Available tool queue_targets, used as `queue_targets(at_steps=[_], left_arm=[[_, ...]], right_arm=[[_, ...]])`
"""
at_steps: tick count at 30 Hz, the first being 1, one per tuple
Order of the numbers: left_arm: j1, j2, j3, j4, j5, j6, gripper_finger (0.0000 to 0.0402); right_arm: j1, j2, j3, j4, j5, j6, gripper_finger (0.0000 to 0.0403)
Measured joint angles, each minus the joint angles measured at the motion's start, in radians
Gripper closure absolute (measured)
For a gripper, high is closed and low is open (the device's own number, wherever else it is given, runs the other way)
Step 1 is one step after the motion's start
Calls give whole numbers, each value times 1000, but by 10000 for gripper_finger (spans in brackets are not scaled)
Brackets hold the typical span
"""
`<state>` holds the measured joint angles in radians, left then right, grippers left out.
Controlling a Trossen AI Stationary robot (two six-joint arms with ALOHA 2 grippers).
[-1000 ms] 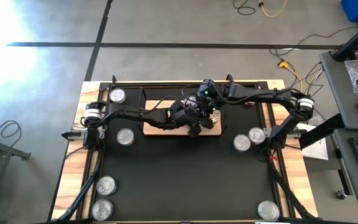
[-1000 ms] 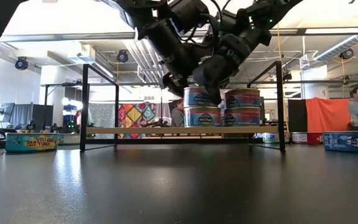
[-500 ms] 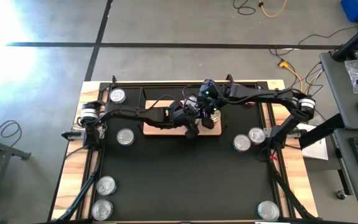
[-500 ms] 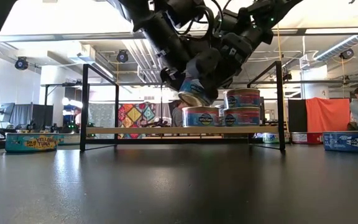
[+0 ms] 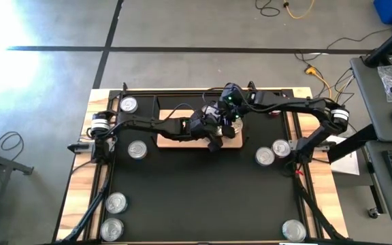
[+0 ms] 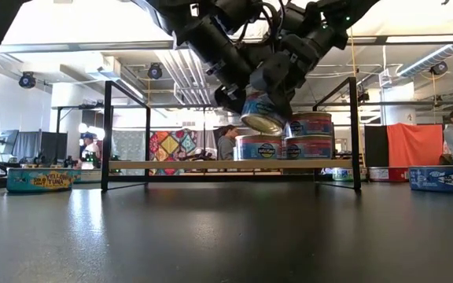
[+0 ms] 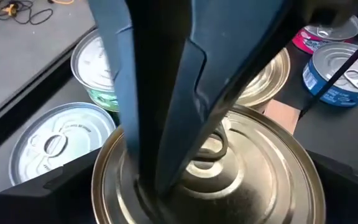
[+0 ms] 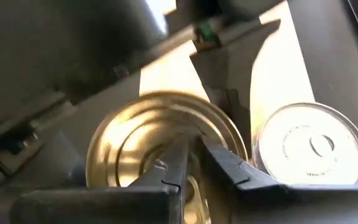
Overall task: Stack canned seafood by type on shelf
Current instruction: Stack the bottom right blue tuna can on the blue tuna can
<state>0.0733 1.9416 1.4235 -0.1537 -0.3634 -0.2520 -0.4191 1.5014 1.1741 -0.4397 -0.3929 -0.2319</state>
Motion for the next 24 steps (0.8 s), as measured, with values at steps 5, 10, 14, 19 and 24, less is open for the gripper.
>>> queue_targets(at_steps=[5, 10, 14, 19, 24], left_arm=[[4, 15, -4, -2, -4, 0, 3], [6, 40, -4, -6, -24, -4, 2], [6, 42, -3, -9, -39, -11, 2], [6, 24, -3, -47, -38, -6, 2], [8, 17, -3, -64, -39, -27, 2]], right_arm=[[0, 25, -14, 34, -28, 6, 369], [0, 60, -18, 43, -43, -12, 369], [0, 77, -16, 47, -53, -17, 369], [0, 78, -16, 51, -53, -22, 369], [2, 77, -17, 65, -53, -14, 369]])
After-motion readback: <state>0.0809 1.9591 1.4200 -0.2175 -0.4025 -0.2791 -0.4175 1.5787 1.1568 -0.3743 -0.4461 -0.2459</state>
